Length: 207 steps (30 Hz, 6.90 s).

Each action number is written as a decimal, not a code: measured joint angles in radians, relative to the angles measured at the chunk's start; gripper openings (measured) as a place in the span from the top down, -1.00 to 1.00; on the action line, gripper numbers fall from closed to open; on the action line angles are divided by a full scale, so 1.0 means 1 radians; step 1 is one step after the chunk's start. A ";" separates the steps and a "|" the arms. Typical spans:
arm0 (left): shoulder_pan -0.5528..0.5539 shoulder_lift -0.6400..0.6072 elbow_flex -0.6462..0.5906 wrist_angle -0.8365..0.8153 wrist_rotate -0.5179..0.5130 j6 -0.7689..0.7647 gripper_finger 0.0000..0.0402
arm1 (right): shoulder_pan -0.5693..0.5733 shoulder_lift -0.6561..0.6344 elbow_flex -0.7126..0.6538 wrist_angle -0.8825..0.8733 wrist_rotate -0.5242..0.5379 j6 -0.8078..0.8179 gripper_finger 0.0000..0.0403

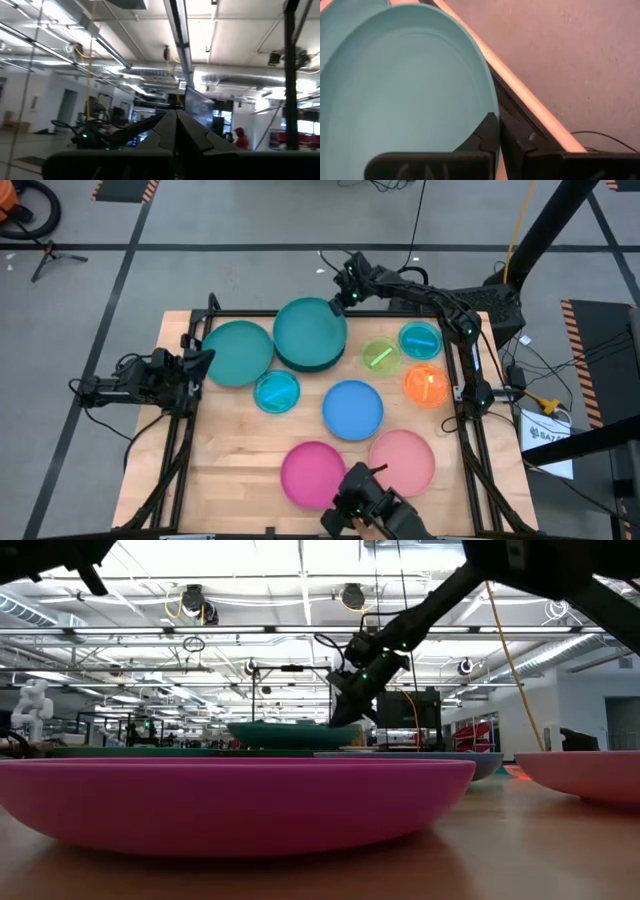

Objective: Stack plastic plates
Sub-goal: Stack the bottom green plate on top of the dark green plate, then stack the green plate on top of the green plate

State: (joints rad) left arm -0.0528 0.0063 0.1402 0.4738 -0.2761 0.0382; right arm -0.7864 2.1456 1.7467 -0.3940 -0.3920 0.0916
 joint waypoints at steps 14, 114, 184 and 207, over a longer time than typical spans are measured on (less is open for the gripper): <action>0.000 0.000 0.000 0.003 -0.050 0.037 0.95 | 0.016 0.000 -0.005 0.016 0.026 -0.001 0.89; 0.154 1.406 0.694 -1.505 -0.021 -0.210 0.03 | 0.441 -1.092 -0.994 0.217 0.023 -0.161 0.42; 0.114 1.413 0.880 -1.789 -0.120 -0.425 0.99 | 0.441 -1.092 -0.993 0.218 0.024 -0.164 0.42; 0.065 1.394 0.723 -1.580 -0.033 -0.231 0.99 | 0.441 -1.092 -0.993 0.217 0.024 -0.164 0.42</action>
State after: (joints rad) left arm 0.0126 1.4007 0.8633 -1.1057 -0.3091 -0.1931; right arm -0.3451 1.0538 0.7536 -0.1768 -0.3683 -0.0723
